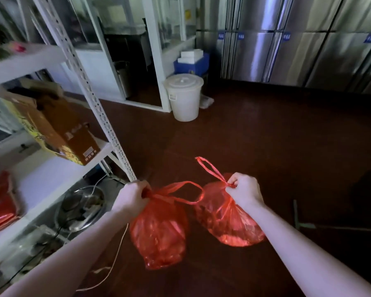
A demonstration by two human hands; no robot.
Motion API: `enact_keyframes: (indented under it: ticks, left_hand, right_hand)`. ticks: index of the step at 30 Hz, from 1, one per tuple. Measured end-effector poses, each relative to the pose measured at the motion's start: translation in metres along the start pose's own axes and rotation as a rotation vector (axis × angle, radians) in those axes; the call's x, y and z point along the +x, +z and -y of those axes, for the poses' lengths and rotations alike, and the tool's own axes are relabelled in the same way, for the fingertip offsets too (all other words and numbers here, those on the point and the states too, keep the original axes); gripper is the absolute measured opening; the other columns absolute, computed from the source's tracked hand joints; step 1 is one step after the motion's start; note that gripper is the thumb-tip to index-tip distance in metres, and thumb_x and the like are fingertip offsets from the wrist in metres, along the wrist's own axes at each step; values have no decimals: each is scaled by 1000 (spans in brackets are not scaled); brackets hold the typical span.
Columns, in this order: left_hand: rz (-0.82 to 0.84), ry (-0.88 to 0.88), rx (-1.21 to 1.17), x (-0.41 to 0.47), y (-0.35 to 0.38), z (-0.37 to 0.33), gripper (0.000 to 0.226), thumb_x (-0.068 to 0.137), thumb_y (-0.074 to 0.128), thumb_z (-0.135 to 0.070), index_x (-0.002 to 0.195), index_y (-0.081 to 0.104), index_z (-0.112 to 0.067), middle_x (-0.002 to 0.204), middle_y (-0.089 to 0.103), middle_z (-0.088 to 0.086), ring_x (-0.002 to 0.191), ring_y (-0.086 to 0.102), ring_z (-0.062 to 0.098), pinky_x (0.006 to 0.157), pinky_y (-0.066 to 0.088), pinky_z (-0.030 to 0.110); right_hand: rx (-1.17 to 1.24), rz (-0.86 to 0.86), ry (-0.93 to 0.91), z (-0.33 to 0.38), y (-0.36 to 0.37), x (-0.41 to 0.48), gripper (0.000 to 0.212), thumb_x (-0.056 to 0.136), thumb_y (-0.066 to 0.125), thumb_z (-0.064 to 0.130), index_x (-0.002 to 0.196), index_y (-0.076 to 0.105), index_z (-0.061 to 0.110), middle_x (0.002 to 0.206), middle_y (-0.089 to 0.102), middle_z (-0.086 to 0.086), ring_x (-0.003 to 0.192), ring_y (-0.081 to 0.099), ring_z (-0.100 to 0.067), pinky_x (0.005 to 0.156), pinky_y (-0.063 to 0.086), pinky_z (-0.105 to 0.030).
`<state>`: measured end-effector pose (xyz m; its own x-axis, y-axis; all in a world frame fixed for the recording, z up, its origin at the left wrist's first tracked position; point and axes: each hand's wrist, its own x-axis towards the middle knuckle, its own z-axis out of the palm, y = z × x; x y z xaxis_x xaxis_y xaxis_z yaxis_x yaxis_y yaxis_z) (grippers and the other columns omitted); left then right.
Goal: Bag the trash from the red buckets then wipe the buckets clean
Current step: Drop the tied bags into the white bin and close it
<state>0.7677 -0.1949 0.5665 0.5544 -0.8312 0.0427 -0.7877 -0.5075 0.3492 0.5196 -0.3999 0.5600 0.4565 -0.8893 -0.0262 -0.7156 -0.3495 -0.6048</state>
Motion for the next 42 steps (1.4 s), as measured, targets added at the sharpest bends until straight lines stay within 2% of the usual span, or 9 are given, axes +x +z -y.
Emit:
enact_keyframes:
  ticks: [6, 10, 15, 19, 23, 27, 31, 35, 42]
  left_hand:
    - [6, 48, -56, 143, 8, 6, 25, 68, 70, -10, 91, 71, -21, 85, 58, -3, 84, 61, 24, 74, 49, 31]
    - [40, 89, -66, 265, 23, 11, 24, 70, 70, -12, 90, 72, -26, 84, 57, -7, 82, 61, 19, 71, 46, 26]
    - [101, 132, -112, 409, 35, 8, 20, 71, 72, -14, 84, 70, -28, 82, 56, -10, 78, 60, 14, 68, 46, 24]
    - [145, 159, -124, 516, 39, -7, 20, 73, 71, -11, 83, 69, -28, 84, 56, -10, 76, 60, 11, 70, 52, 27]
    - [142, 179, -147, 628, 48, -23, 21, 74, 68, -9, 85, 69, -27, 86, 56, -11, 75, 58, 7, 66, 49, 24]
    - [129, 200, -143, 744, 70, -42, 18, 73, 68, -13, 84, 68, -27, 86, 56, -10, 76, 57, 9, 69, 52, 29]
    - [148, 218, -121, 858, 88, -68, 16, 72, 69, -14, 84, 69, -26, 87, 58, -9, 79, 59, 11, 72, 52, 31]
    - [139, 209, -111, 963, 101, -89, 19, 71, 70, -13, 88, 71, -21, 86, 59, -6, 84, 60, 17, 77, 49, 33]
    - [124, 184, -109, 1127, 131, -116, 21, 74, 67, -9, 92, 70, -19, 89, 62, -2, 84, 59, 19, 76, 47, 35]
  right_hand:
    - [-23, -77, 105, 13, 6, 118, 11, 77, 76, 27, 86, 72, 26, 91, 74, 1, 88, 70, -22, 76, 57, -32]
    - [-101, -76, 157, 18, 9, 216, 10, 78, 74, 31, 88, 70, 31, 90, 72, 6, 84, 69, -18, 73, 56, -30]
    - [-195, -43, 211, 33, 2, 345, 12, 75, 67, 29, 86, 68, 33, 82, 66, 8, 77, 64, -17, 60, 42, -23]
    - [-134, -50, 260, 36, -8, 440, 12, 73, 68, 27, 78, 62, 36, 78, 64, 10, 73, 62, -16, 60, 43, -24]
    - [-99, -88, 291, 32, -16, 546, 12, 72, 69, 25, 79, 64, 34, 81, 66, 7, 76, 63, -18, 63, 45, -26]
    - [-67, -76, 268, 21, -15, 667, 15, 70, 69, 23, 74, 61, 36, 75, 61, 10, 76, 62, -17, 64, 48, -27]
    - [-37, -38, 226, 5, -18, 786, 14, 70, 70, 22, 79, 65, 32, 81, 67, 7, 79, 65, -17, 70, 56, -32]
    - [-58, 2, 190, -5, -28, 894, 15, 70, 69, 22, 85, 69, 26, 86, 70, 2, 83, 66, -21, 74, 55, -34]
    - [-7, -41, 194, -15, -39, 1066, 14, 69, 70, 23, 81, 68, 30, 82, 67, 7, 81, 65, -20, 72, 51, -28]
